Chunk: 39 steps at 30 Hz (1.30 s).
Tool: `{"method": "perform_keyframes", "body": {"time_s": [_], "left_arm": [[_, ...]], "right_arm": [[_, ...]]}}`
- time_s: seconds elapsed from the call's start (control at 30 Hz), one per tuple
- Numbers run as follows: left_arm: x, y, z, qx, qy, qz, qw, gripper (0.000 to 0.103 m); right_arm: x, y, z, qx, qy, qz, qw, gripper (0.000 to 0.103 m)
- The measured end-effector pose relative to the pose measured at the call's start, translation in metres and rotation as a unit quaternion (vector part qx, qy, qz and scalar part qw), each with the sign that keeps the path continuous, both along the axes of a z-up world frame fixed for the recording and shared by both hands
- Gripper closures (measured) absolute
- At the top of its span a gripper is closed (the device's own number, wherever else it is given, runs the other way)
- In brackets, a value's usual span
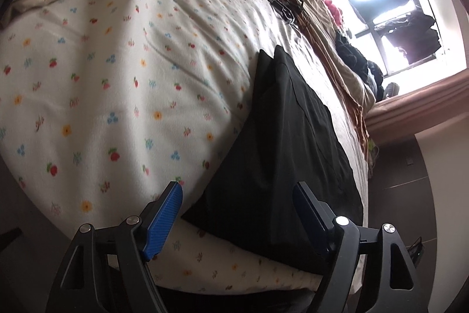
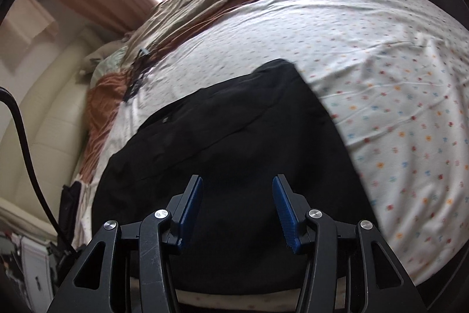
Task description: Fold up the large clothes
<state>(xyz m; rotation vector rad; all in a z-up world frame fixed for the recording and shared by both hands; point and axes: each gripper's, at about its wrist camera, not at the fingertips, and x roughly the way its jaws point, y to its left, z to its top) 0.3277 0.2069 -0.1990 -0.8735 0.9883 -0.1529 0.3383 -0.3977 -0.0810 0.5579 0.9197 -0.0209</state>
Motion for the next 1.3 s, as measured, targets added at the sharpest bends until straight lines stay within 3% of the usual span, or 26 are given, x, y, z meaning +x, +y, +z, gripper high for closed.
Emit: {"method": "perform_keyframes", "body": {"time_s": [0.3, 0.4, 0.67, 0.83, 1.07, 1.3], "left_arm": [[-0.005, -0.001, -0.007, -0.027, -0.004, -0.017, 0.9995, 0.03], [0.001, 0.0, -0.014, -0.04, 0.006, -0.016, 0.999, 0.049], [0.014, -0.009, -0.019, -0.038, -0.001, -0.014, 0.9992, 0.055], [0.01, -0.012, -0.013, -0.046, -0.003, -0.011, 0.9989, 0.076], [0.008, -0.012, 0.0, -0.056, -0.022, -0.016, 0.998, 0.078], [0.012, -0.01, -0.009, -0.068, 0.001, -0.006, 0.9976, 0.077]], "right_arm": [[-0.002, 0.107, 0.008, -0.006, 0.013, 0.104, 0.994, 0.053], [-0.009, 0.134, 0.003, -0.011, 0.027, 0.127, 0.991, 0.053], [-0.028, 0.165, -0.011, -0.034, 0.037, 0.154, 0.987, 0.053], [-0.034, 0.172, -0.032, -0.03, 0.061, 0.152, 0.986, 0.053], [-0.019, 0.201, -0.049, -0.055, 0.071, 0.184, 0.979, 0.053], [0.016, 0.218, -0.068, -0.101, 0.087, 0.182, 0.974, 0.053]]}}
